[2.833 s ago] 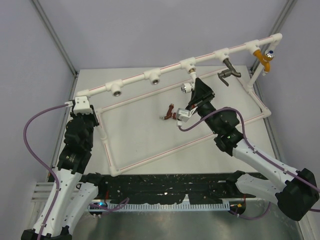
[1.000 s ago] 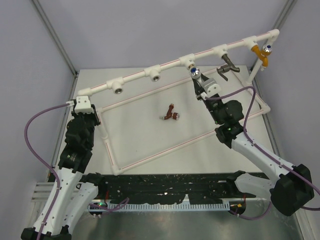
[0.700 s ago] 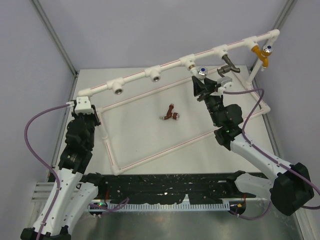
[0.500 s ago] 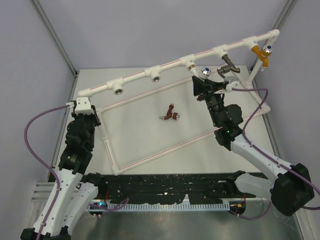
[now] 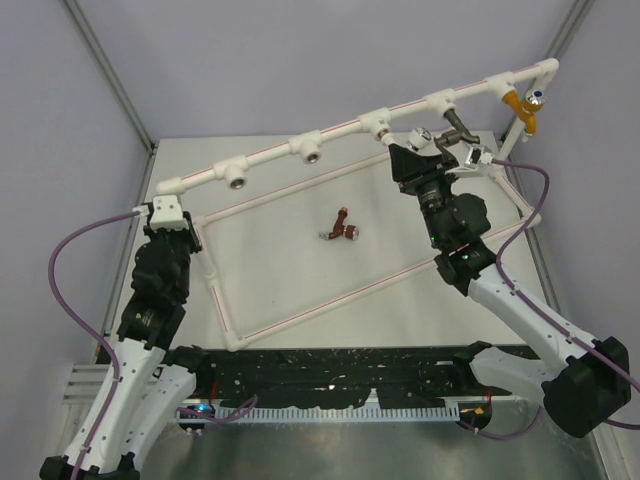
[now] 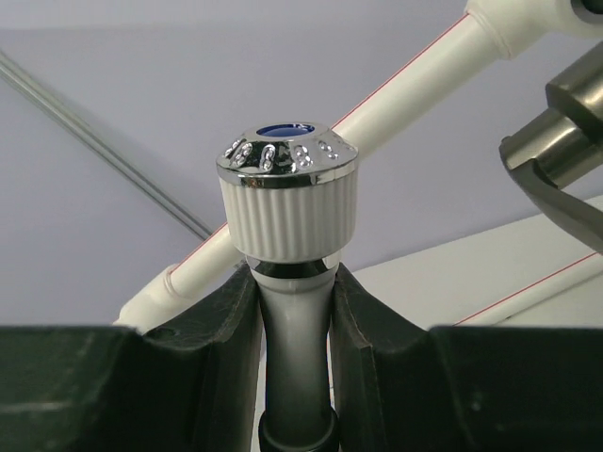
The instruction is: Install the water faucets
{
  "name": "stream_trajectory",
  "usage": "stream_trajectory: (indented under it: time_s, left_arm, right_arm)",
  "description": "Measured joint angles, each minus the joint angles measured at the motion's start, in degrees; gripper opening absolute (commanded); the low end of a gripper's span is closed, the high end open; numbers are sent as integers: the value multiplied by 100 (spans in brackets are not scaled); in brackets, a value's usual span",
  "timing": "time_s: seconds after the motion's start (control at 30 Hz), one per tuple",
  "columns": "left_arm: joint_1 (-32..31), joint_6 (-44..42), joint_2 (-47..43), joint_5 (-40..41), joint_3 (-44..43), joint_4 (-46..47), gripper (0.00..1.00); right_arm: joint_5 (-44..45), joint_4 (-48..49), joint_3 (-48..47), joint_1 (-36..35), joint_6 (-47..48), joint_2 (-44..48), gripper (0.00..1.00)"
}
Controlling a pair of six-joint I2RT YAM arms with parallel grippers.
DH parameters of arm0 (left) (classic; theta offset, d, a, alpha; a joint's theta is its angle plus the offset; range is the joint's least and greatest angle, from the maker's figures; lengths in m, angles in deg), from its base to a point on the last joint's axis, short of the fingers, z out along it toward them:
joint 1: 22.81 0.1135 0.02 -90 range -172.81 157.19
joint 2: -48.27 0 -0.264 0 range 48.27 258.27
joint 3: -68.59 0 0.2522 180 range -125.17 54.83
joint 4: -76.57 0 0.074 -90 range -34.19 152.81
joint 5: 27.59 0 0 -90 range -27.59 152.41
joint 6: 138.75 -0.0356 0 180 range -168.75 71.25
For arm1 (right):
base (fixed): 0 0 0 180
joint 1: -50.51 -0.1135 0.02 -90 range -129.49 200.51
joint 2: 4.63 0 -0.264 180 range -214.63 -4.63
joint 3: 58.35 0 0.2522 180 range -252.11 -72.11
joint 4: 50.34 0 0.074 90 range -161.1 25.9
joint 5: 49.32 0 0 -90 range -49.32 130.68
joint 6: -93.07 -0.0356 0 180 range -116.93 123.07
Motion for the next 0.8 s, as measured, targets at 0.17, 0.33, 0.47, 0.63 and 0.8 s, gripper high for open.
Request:
stream_trajectory:
  time_s: [0.17, 0.33, 0.47, 0.63, 0.8]
  left_arm:
    - [-33, -7, -13, 50, 11, 7, 0]
    - [-44, -15, -15, 83, 26, 39, 0]
    - [-70, -20, -44, 96, 37, 44, 35]
    - [-160, -72, -146, -50, 105, -249, 78]
    - [-223, 83, -278, -48, 328, -444, 84]
  right_arm:
    - [186, -367, -133, -22, -841, 7, 6]
    - [317, -245, -111, -96, -894, -44, 5]
    - [339, 146, 92, -133, -586, -39, 5]
    - [249, 308, 142, -181, -79, -35, 5]
    - [122, 411, 177, -205, 267, -50, 5]
